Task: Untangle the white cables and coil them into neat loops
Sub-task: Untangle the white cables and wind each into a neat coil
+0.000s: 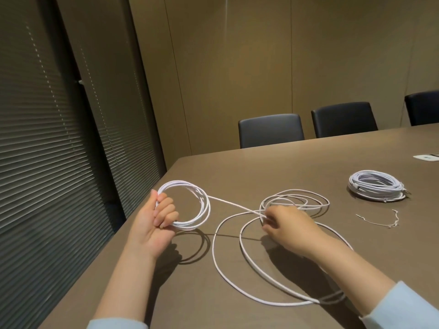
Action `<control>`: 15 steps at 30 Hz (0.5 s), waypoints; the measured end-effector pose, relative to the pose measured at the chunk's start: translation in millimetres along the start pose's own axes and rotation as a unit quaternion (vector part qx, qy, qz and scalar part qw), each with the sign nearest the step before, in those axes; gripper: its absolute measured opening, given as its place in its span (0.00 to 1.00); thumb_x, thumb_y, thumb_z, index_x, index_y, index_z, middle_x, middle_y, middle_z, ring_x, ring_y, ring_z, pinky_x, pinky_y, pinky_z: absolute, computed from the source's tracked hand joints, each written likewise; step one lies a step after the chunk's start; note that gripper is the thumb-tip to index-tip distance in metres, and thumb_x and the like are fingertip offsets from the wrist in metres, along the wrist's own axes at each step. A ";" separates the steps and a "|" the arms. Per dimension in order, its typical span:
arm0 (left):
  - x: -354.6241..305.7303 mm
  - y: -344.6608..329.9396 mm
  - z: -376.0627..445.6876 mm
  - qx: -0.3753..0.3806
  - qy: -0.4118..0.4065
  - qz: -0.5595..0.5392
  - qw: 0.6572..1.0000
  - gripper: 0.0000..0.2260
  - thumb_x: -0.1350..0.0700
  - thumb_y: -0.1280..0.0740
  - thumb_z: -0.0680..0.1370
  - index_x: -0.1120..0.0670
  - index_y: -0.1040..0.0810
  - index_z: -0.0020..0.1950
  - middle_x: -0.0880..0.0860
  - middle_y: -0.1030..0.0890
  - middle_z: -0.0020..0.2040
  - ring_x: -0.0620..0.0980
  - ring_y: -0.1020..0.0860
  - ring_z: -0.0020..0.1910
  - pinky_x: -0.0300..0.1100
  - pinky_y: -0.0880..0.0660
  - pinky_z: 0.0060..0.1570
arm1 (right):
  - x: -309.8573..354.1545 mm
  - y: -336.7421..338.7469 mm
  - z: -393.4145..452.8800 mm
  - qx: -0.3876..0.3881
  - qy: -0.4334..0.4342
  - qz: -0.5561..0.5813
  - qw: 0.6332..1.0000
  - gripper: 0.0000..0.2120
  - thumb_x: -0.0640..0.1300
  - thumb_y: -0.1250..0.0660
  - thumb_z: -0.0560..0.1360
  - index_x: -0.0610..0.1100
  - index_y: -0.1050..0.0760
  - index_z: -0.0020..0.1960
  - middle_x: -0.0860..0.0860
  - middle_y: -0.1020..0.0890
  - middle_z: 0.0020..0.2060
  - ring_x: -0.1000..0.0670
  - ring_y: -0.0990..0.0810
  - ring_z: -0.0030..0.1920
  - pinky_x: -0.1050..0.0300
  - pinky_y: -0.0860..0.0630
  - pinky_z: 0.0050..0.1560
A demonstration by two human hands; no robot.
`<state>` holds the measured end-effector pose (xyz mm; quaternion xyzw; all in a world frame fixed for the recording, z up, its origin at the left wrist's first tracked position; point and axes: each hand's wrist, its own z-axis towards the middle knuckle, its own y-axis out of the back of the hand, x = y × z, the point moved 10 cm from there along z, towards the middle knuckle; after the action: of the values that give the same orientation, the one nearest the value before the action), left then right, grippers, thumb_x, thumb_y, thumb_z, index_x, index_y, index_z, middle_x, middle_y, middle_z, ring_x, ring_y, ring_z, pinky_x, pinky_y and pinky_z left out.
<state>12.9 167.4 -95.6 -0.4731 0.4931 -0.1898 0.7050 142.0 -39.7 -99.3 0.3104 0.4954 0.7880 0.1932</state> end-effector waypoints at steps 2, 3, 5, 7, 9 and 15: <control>-10.0 3.5 1.0 -0.005 -0.021 -0.009 1.000 0.23 0.47 0.46 0.83 0.53 0.32 0.30 0.47 0.41 0.22 0.44 0.51 0.22 0.36 0.45 0.17 | -13.7 12.5 0.7 -0.032 -0.034 -0.060 0.997 0.08 0.47 0.40 0.78 0.49 0.34 0.40 0.50 0.20 0.47 0.43 0.22 0.53 0.55 0.38 0.43; -15.8 5.9 1.1 -0.007 -0.032 -0.014 0.999 0.24 0.47 0.47 0.84 0.53 0.32 0.30 0.47 0.41 0.22 0.45 0.50 0.21 0.36 0.44 0.17 | -19.5 15.6 1.1 -0.031 -0.046 -0.082 0.995 0.05 0.46 0.41 0.78 0.49 0.32 0.43 0.49 0.19 0.50 0.42 0.22 0.55 0.55 0.38 0.43; -24.0 9.8 1.3 -0.005 -0.046 -0.022 0.999 0.25 0.47 0.47 0.84 0.54 0.31 0.28 0.47 0.41 0.22 0.45 0.49 0.21 0.36 0.43 0.17 | -32.1 19.3 3.4 -0.030 -0.068 -0.113 0.991 0.03 0.45 0.41 0.78 0.50 0.32 0.44 0.49 0.19 0.52 0.42 0.22 0.56 0.54 0.38 0.45; -29.9 14.3 1.2 -0.006 -0.057 -0.032 0.998 0.25 0.48 0.47 0.84 0.54 0.31 0.29 0.47 0.41 0.23 0.44 0.49 0.21 0.36 0.43 0.18 | -44.1 26.1 6.3 -0.051 -0.089 -0.137 0.985 0.05 0.44 0.40 0.78 0.50 0.32 0.43 0.50 0.18 0.50 0.44 0.22 0.56 0.54 0.39 0.45; -39.0 21.6 1.3 -0.008 -0.075 -0.055 0.996 0.23 0.48 0.47 0.84 0.54 0.32 0.30 0.47 0.41 0.23 0.45 0.46 0.19 0.35 0.43 0.18 | -56.4 32.9 7.3 -0.067 -0.120 -0.160 0.978 0.05 0.43 0.40 0.78 0.50 0.32 0.43 0.50 0.18 0.49 0.44 0.22 0.56 0.53 0.39 0.45; -62.0 45.3 -1.3 -0.019 -0.119 -0.125 0.985 0.22 0.48 0.47 0.84 0.53 0.34 0.31 0.46 0.40 0.23 0.44 0.42 0.18 0.34 0.42 0.19 | -97.8 50.1 0.5 -0.088 -0.212 -0.156 0.961 0.03 0.42 0.39 0.78 0.47 0.28 0.50 0.45 0.18 0.53 0.42 0.21 0.56 0.54 0.36 0.46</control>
<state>-24.6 234.0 -102.4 -0.5636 0.3462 -0.2091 0.7202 214.1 -121.0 -83.1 0.3709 0.4146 0.7046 0.4406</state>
